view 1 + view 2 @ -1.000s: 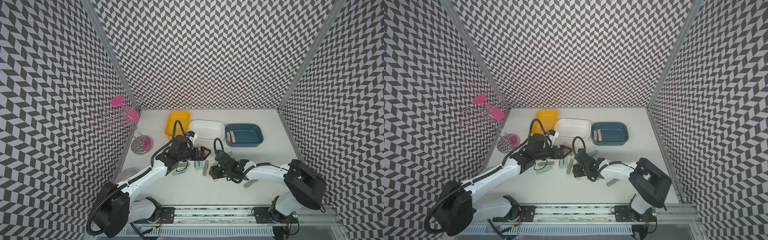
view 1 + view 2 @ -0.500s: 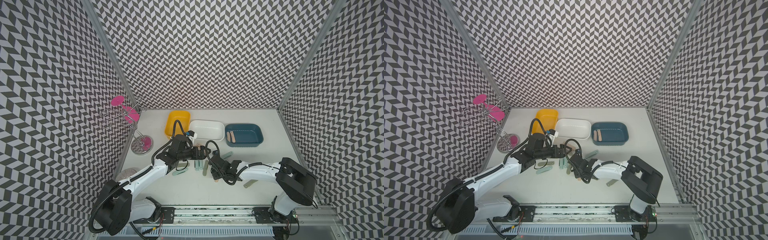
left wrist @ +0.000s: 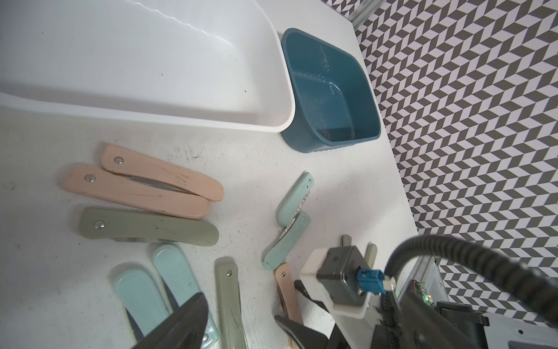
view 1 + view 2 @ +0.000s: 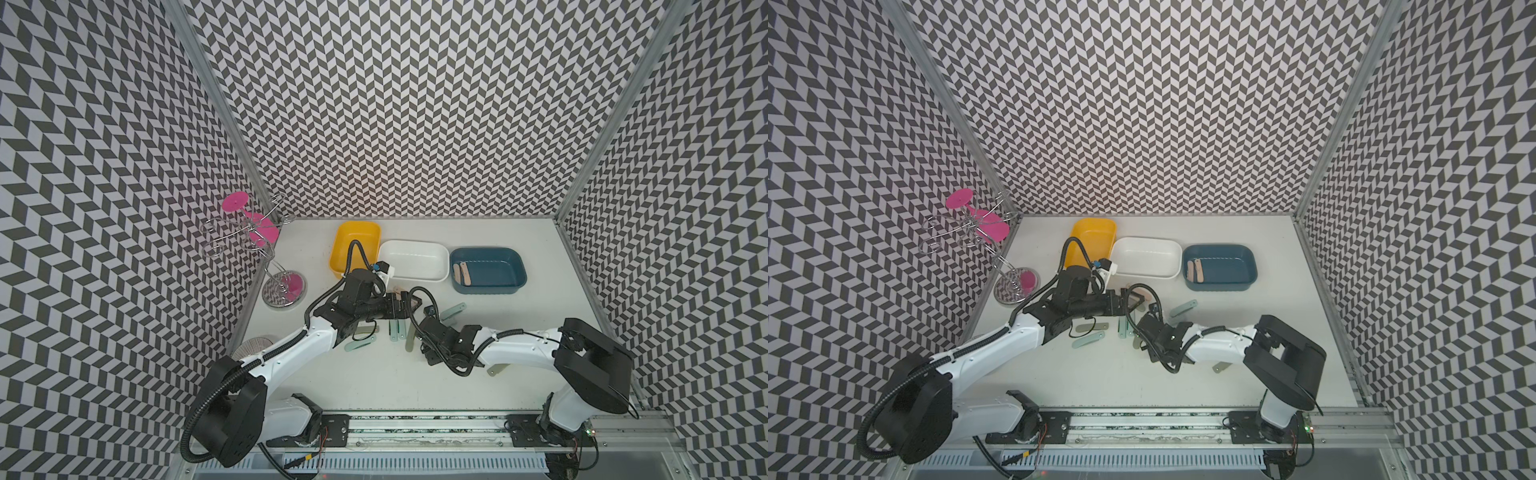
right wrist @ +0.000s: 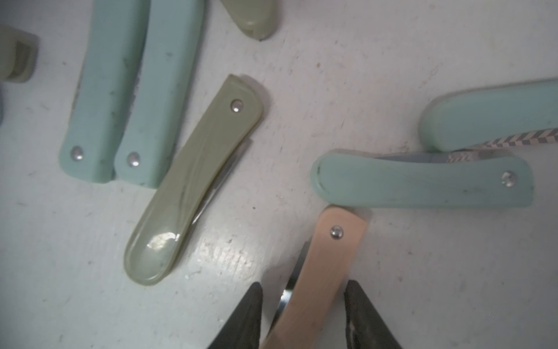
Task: Place the fruit knives into the storage box by color
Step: Pick up the fruit knife from the center of the board.
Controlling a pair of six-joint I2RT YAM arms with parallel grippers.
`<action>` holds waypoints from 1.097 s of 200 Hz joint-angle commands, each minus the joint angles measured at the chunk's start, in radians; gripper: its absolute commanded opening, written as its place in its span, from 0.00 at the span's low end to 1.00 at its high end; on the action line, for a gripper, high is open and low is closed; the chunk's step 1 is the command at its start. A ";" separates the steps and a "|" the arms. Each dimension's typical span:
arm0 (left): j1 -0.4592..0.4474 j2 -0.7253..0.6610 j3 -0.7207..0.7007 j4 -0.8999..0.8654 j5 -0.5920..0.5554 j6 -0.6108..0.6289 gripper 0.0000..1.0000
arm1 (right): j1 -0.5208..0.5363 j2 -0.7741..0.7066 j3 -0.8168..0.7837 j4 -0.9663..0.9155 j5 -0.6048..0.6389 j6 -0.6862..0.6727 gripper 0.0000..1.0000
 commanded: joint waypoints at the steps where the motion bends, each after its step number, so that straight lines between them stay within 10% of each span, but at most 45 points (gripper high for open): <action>1: 0.008 0.004 0.030 0.027 0.014 -0.002 1.00 | 0.033 0.038 -0.031 -0.047 -0.024 0.044 0.44; 219: 0.016 0.006 0.053 0.032 0.023 -0.028 1.00 | 0.048 -0.187 -0.099 -0.159 0.098 0.122 0.22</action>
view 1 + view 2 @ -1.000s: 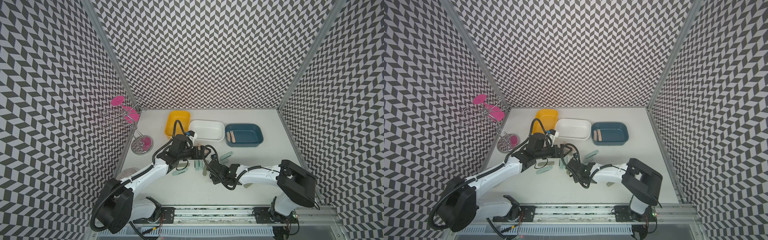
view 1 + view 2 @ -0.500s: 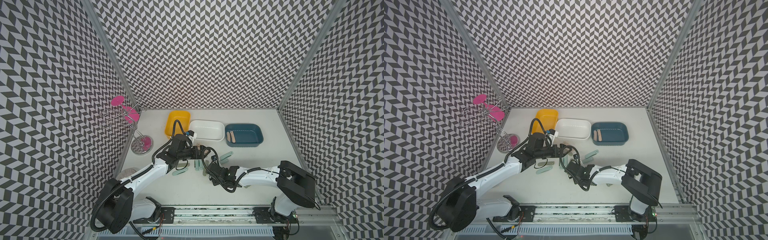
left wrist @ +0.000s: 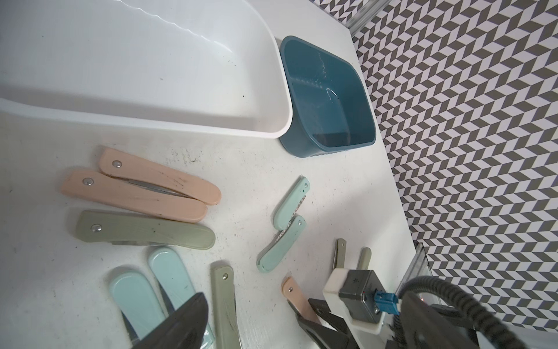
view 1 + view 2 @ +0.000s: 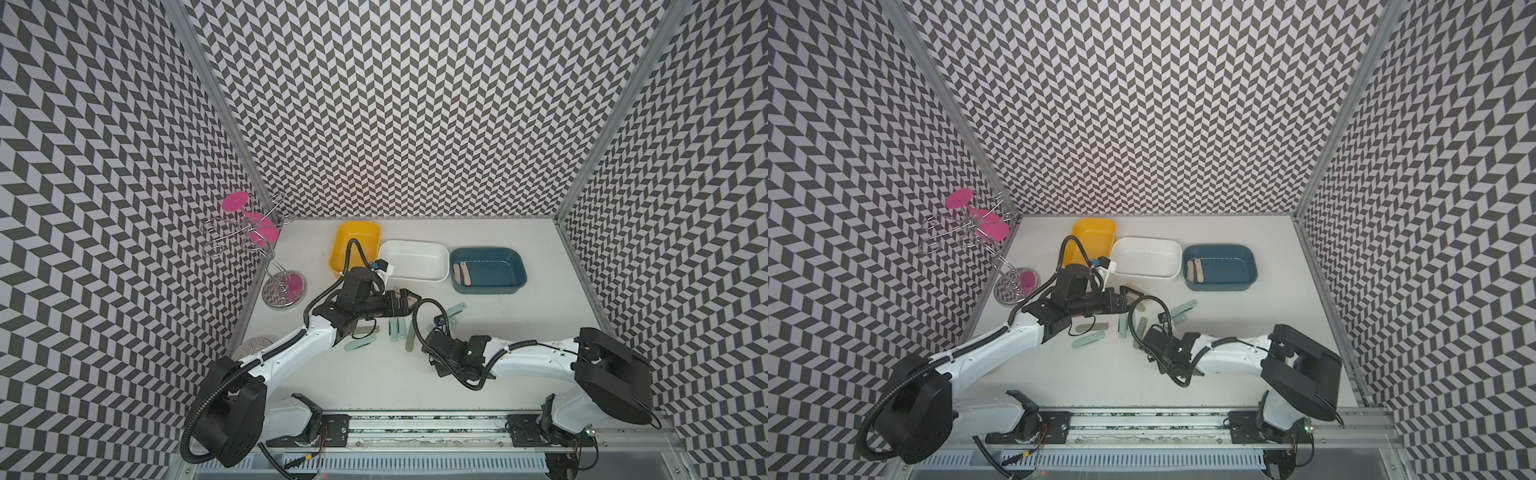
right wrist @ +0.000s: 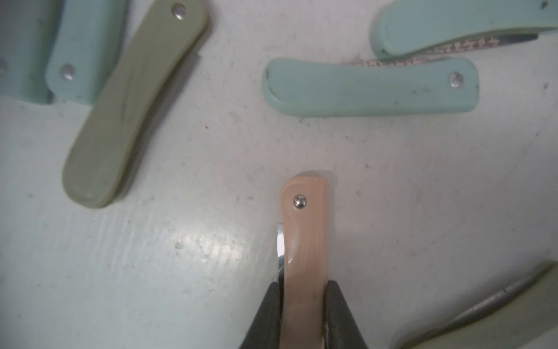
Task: Place the fruit knives into the storage box by color
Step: Pick up the fruit knife from the center of the board.
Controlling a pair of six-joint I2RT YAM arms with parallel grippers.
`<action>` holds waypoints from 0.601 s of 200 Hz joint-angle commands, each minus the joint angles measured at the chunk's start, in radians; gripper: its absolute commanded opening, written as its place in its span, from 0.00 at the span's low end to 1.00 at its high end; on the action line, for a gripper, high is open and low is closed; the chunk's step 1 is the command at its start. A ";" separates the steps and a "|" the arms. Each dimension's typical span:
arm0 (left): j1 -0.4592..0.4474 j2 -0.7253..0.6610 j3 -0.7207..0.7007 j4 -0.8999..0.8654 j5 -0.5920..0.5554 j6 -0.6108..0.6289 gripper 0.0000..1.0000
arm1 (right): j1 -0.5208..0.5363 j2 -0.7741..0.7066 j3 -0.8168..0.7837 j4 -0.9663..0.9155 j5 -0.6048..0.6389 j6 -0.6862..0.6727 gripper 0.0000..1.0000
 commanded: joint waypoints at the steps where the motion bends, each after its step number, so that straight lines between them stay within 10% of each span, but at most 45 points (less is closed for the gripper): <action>1: 0.006 0.006 0.037 0.031 0.011 -0.005 1.00 | -0.001 -0.068 0.000 -0.047 0.026 0.032 0.22; 120: 0.004 0.051 0.137 0.030 0.038 0.007 1.00 | -0.346 -0.368 0.209 -0.048 0.015 -0.228 0.21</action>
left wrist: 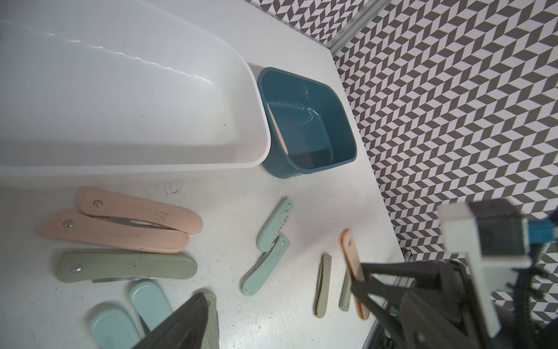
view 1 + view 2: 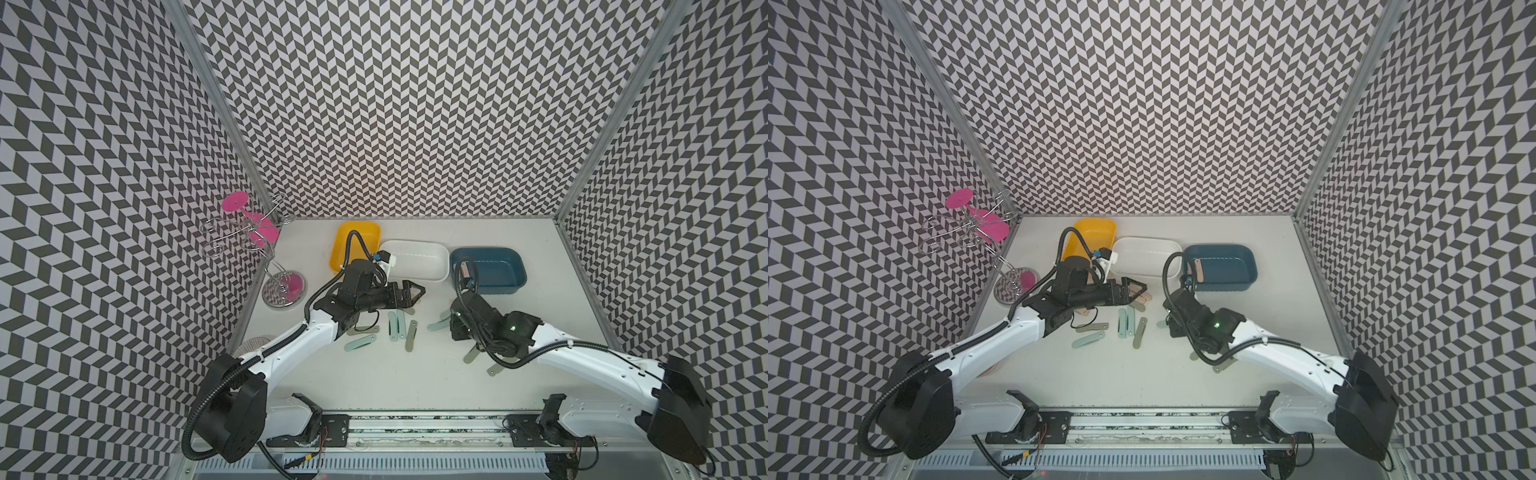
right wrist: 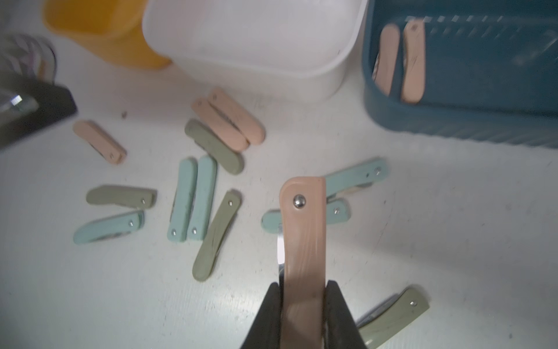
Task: Place the fruit knives into the storage box by color
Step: Pick up the fruit knife from the center of the board, then place the fruit knife in the storage box.
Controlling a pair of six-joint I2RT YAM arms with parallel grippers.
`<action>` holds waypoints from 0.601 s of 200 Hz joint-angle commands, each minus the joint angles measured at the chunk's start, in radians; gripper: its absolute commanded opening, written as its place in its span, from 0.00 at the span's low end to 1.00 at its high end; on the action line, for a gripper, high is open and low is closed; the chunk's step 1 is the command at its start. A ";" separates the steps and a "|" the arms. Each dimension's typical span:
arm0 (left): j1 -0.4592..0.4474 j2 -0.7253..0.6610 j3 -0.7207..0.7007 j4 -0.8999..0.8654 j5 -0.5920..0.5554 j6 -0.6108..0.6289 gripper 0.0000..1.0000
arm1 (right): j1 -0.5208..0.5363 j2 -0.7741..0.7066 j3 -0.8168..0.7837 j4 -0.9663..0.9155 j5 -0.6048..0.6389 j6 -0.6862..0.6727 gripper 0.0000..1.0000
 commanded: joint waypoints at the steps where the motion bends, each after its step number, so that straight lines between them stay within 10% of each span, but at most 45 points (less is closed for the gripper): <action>1: 0.004 0.020 0.056 0.015 0.021 0.010 1.00 | -0.090 -0.048 0.063 0.046 0.011 -0.115 0.21; 120: -0.039 0.276 0.334 0.004 0.093 0.028 1.00 | -0.557 0.263 0.257 0.296 -0.210 -0.472 0.22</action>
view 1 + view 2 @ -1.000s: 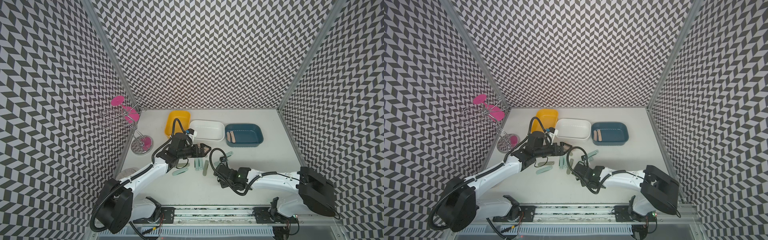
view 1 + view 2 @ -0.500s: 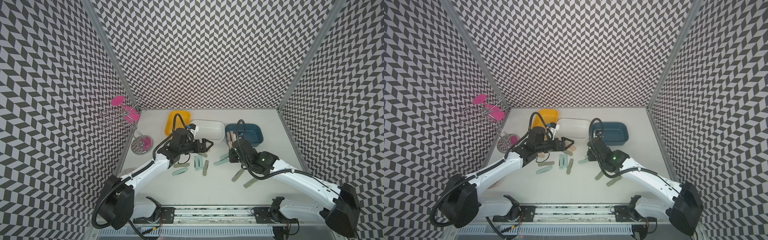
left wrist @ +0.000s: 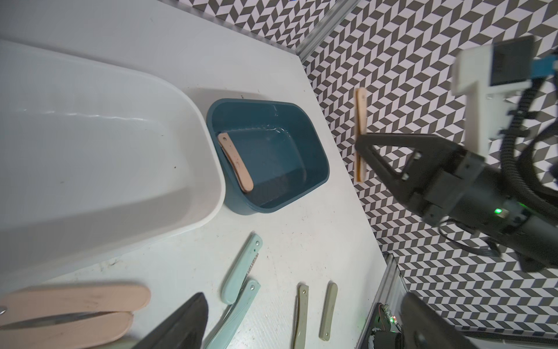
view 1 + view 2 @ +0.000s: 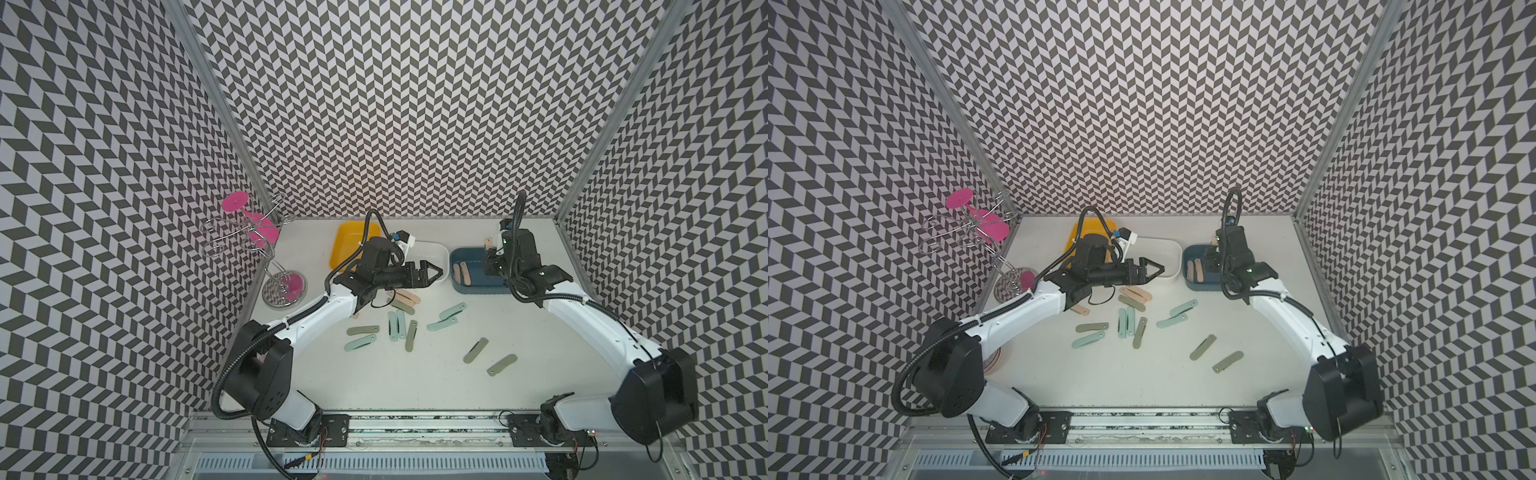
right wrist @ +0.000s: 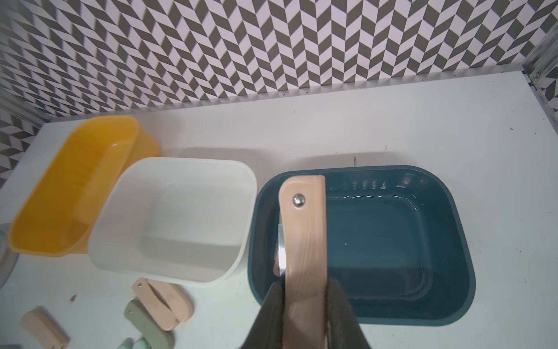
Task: Place the fruit knives into the storage box by color
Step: Place the fruit knife in the storage box.
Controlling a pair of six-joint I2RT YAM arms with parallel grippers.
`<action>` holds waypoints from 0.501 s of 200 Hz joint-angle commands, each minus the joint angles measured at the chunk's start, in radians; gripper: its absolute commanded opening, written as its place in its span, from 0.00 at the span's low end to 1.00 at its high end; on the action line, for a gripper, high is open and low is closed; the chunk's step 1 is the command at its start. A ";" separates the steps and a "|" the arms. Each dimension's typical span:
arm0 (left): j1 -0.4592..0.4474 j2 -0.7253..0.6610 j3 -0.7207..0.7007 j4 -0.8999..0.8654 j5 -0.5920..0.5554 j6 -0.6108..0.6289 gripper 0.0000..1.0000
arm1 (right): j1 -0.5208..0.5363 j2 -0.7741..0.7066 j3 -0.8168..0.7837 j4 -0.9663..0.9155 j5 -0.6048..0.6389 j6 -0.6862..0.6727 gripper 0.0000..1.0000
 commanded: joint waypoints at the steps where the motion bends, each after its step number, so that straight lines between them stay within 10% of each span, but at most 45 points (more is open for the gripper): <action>1: -0.006 0.040 0.057 0.003 0.028 0.021 1.00 | -0.035 0.071 0.045 0.096 -0.032 -0.093 0.22; 100: -0.007 0.147 0.135 0.005 0.052 0.017 1.00 | -0.091 0.397 0.191 0.086 -0.155 -0.131 0.21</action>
